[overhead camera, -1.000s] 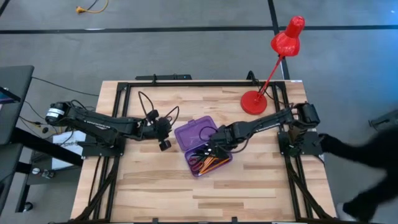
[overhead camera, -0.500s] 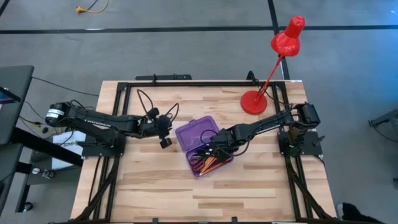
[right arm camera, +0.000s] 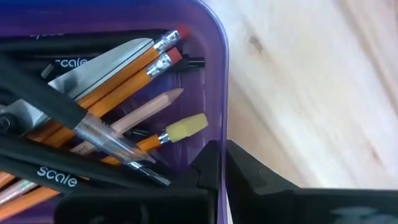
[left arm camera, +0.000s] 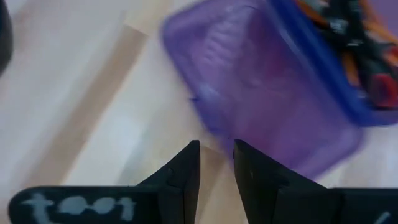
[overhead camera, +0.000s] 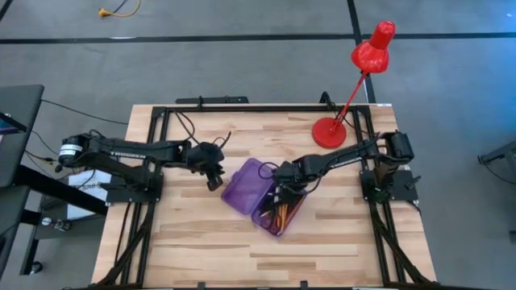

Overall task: Pick & place school supplies into a supply box
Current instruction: Close the purple supply box

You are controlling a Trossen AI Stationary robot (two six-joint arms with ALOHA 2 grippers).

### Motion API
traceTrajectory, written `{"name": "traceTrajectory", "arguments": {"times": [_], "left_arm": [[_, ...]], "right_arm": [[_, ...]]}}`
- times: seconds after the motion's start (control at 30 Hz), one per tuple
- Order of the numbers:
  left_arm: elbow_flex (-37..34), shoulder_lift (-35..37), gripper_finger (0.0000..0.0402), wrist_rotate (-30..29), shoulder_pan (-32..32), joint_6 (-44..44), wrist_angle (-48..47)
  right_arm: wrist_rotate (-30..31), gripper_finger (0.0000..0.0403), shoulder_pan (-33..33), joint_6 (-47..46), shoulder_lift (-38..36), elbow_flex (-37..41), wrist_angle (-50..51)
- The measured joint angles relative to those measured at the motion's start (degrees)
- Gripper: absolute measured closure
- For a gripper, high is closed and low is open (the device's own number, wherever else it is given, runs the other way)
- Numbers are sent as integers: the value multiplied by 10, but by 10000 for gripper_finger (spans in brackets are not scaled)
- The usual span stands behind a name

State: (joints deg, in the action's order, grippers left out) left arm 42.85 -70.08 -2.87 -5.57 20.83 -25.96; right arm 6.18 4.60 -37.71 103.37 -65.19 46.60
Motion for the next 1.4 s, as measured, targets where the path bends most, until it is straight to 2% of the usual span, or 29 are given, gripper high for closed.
{"name": "traceTrajectory", "arguments": {"times": [0.2, 0.43, 0.53, 0.7, 0.83, 1.0, 1.23, 1.4], "left_arm": [[0, 0, 319, 95, -22, -1, 2], [-7, 0, 319, 120, -26, 18, 6], [-43, 0, 319, 138, -32, 54, 36], [-131, 0, 319, 162, -31, 137, 154], [-169, 0, 319, 133, -16, 177, 210], [-169, 0, 319, 56, 8, 184, 203], [-157, 0, 319, -26, 28, 190, 152], [-156, -4, 319, -24, 27, 190, 132]], "right_arm": [[21, 401, -24, 56, 0, 0, -37], [41, 402, -60, 152, 0, -1, -59], [42, 400, -73, 158, 0, -3, -57], [46, 370, -77, 198, 0, -26, -59], [44, 337, -80, 212, 0, -33, -59], [39, 317, -86, 192, 0, -33, -47], [25, 315, -59, 134, -40, -33, 10], [28, 315, -41, 71, -73, -34, 35]]}}
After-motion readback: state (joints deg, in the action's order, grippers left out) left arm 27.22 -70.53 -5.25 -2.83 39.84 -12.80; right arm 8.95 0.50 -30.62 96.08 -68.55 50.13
